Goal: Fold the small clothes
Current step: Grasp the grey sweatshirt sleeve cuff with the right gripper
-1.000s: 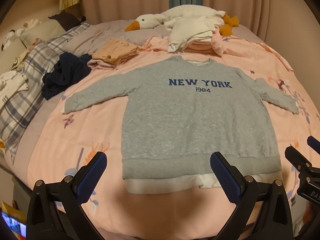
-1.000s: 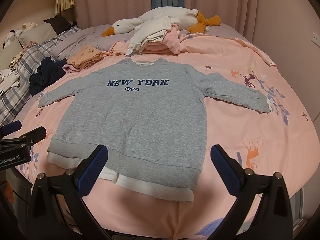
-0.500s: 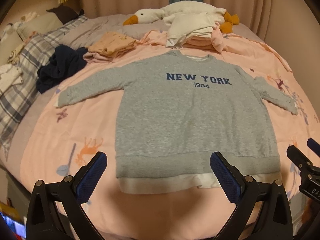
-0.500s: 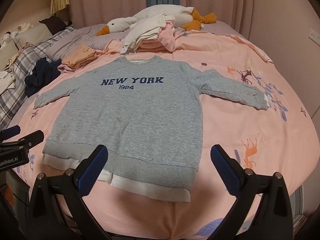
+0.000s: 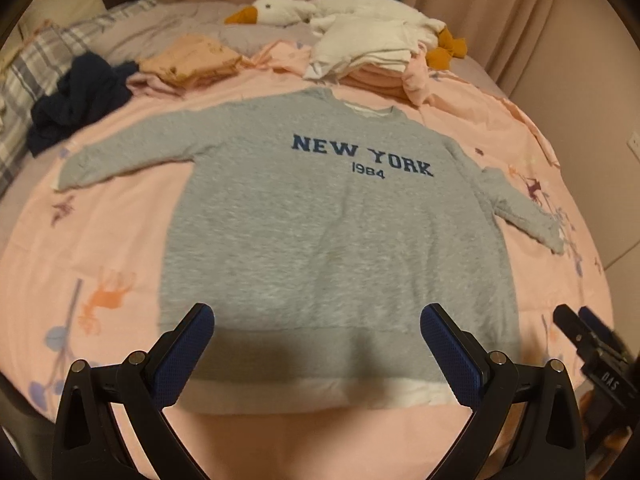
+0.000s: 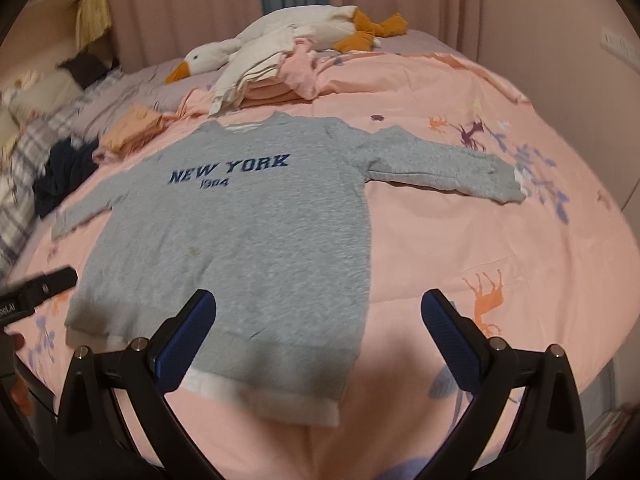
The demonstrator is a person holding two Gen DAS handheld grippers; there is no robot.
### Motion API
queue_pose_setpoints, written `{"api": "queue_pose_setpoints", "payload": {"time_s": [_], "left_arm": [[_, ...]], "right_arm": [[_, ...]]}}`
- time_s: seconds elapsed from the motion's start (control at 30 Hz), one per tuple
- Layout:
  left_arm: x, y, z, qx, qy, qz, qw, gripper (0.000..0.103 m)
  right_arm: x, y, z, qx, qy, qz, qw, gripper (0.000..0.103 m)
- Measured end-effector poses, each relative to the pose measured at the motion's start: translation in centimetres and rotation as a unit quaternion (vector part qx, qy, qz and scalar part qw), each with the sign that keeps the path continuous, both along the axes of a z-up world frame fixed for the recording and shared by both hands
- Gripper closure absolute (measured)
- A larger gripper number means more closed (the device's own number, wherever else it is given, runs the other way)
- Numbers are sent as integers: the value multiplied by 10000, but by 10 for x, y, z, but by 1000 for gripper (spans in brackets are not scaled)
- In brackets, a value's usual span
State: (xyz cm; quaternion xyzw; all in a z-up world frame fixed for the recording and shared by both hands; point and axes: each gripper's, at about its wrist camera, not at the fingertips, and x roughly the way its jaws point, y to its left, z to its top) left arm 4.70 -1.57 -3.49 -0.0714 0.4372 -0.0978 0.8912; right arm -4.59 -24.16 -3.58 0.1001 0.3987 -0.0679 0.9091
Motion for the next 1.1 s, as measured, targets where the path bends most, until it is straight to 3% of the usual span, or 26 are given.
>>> {"api": "queue_pose_setpoints", "payload": {"time_s": [0.2, 0.4, 0.5, 0.87, 0.97, 1.03, 1.1], "left_arm": [[18, -9, -5, -141, 252, -54, 9996, 1], [30, -16, -6, -331, 101, -238, 9991, 1], [42, -15, -8, -556, 126, -178, 9982, 1], [73, -6, -23, -499, 415, 191, 9977, 1], [78, -7, -26, -499, 441, 191, 9976, 1], [79, -7, -27, -467, 429, 175, 9978, 1], [81, -6, -27, -417, 421, 182, 9981, 1]], "right_arm": [[23, -84, -35, 1485, 178, -684, 9864, 0], [31, -157, -52, 2338, -44, -1476, 9610, 1], [40, -182, -56, 2628, -278, -1707, 9492, 0], [101, -261, -75, 3345, -991, -2562, 9015, 17], [107, -282, -77, 3406, -1112, -2808, 8904, 32], [112, -290, -78, 3369, -1096, -2897, 8891, 50], [120, -293, -76, 3197, -987, -2955, 8949, 77]]}}
